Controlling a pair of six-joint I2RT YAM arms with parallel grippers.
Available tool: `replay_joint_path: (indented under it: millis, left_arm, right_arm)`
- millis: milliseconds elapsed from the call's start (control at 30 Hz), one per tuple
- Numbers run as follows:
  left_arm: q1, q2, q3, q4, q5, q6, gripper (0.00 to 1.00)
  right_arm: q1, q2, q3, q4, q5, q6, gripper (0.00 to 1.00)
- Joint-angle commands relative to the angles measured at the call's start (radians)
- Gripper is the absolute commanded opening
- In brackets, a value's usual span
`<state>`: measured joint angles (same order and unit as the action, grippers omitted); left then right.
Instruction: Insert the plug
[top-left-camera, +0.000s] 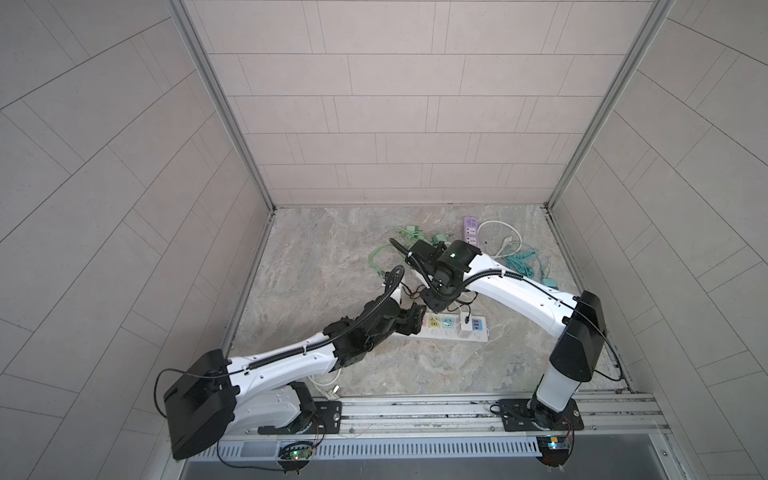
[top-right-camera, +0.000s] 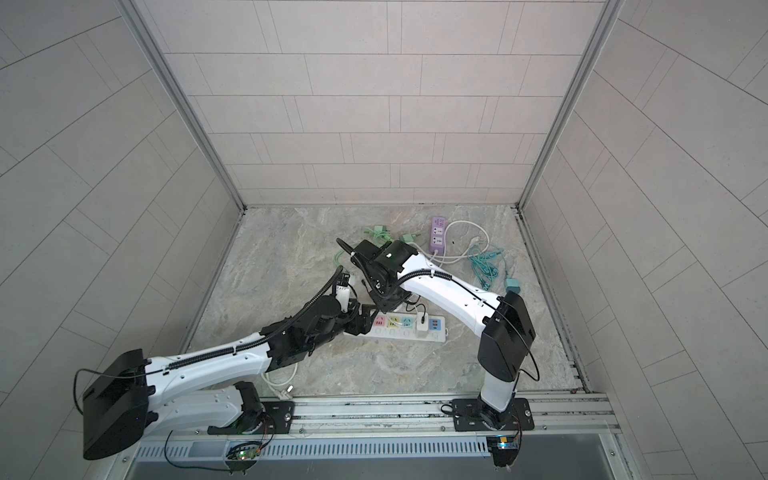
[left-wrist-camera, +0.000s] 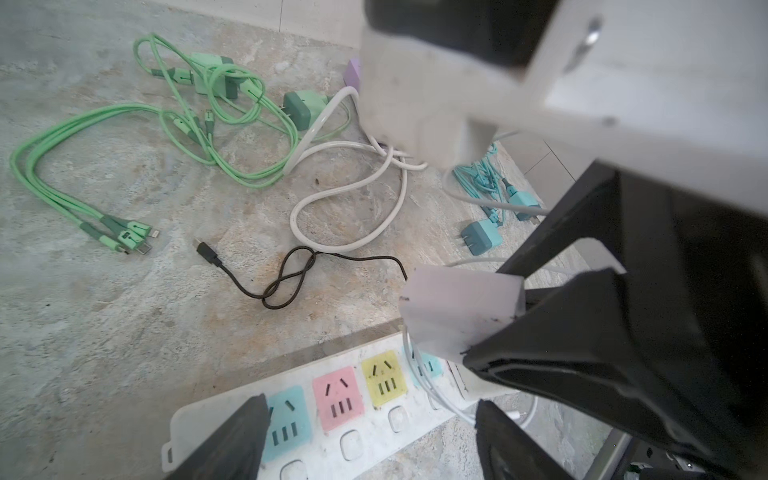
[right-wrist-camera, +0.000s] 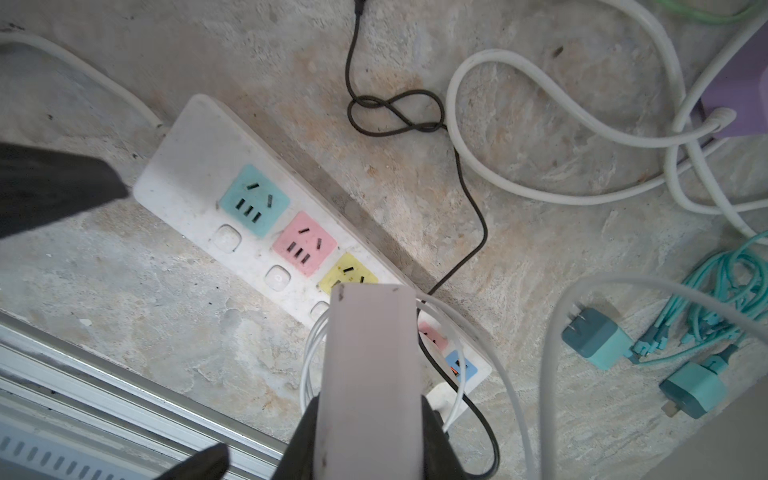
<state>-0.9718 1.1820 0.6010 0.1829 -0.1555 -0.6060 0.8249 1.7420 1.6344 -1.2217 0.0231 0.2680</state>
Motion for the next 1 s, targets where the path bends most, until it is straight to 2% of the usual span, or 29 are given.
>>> replay_joint_path:
  millis: [0,200,367,533,800,967]
  left_arm:
    - [-0.005,0.026,-0.006,0.087,-0.024,-0.033,0.81]
    - [-0.005,0.033,-0.031,0.092,-0.025,-0.033,0.75]
    - [-0.007,-0.026,-0.094,0.104,-0.018,-0.061,0.7]
    - [-0.007,-0.069,-0.127,0.113,-0.027,-0.074,0.69]
    - [-0.007,-0.014,-0.116,0.205,0.021,-0.097,0.69]
    - [-0.007,0.042,-0.083,0.163,-0.01,-0.084,0.69]
  right_arm:
    - [0.009,-0.01,0.006,0.027,-0.034,0.031,0.03]
    - [0.008,-0.054,-0.013,0.076,-0.08,0.054,0.04]
    - [-0.01,-0.085,-0.015,0.095,-0.105,0.061,0.04]
    - [-0.018,-0.09,-0.018,0.108,-0.126,0.063,0.04]
    - [-0.018,-0.105,-0.047,0.135,-0.137,0.068,0.04]
    - [-0.017,-0.118,-0.056,0.146,-0.159,0.069,0.03]
